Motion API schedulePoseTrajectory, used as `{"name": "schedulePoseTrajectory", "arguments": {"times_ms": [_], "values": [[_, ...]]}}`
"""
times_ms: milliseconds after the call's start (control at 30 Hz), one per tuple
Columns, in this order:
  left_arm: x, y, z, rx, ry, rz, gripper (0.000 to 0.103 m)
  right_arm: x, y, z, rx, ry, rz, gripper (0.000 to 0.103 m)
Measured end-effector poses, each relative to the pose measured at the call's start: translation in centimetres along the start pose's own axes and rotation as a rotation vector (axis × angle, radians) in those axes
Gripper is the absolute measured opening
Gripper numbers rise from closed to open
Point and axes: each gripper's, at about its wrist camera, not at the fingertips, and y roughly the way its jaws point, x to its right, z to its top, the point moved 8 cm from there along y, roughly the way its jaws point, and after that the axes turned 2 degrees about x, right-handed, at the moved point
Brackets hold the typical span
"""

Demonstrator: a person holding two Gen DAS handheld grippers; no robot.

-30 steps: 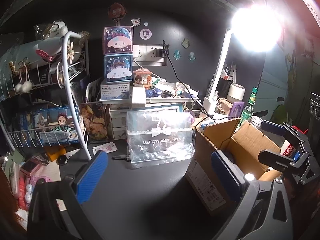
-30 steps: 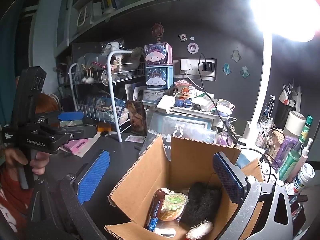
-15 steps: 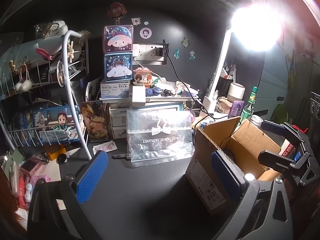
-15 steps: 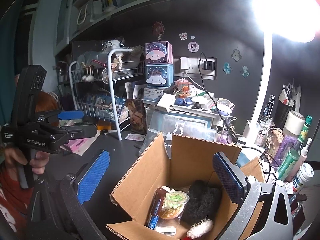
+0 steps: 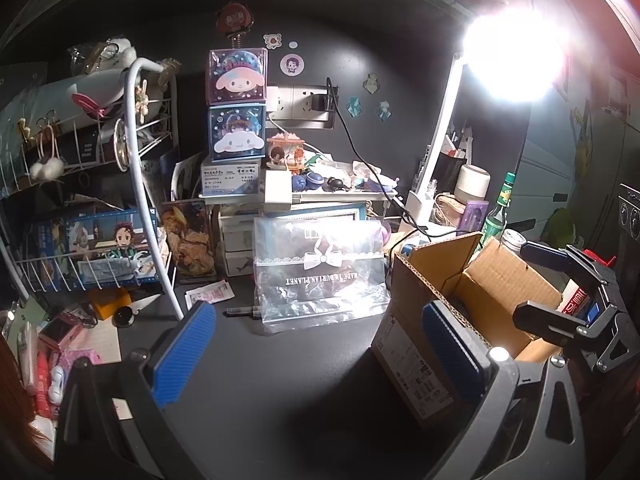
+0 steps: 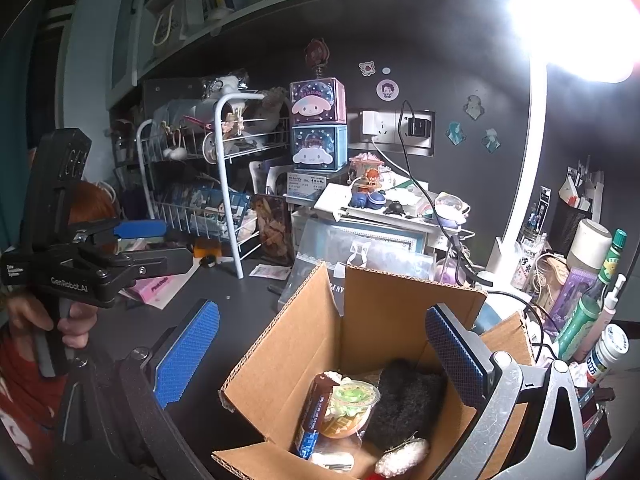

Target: Organize objects

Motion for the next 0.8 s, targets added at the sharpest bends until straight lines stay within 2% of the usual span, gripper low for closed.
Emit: {"name": "schedulePoseTrajectory", "arguments": {"times_ms": [800], "values": [[-0.01, 0.13, 0.02, -0.003, 0.000, 0.000, 0.102, 0.16, 0.24, 0.02, -0.004, -0.001, 0.004, 0.103]]}}
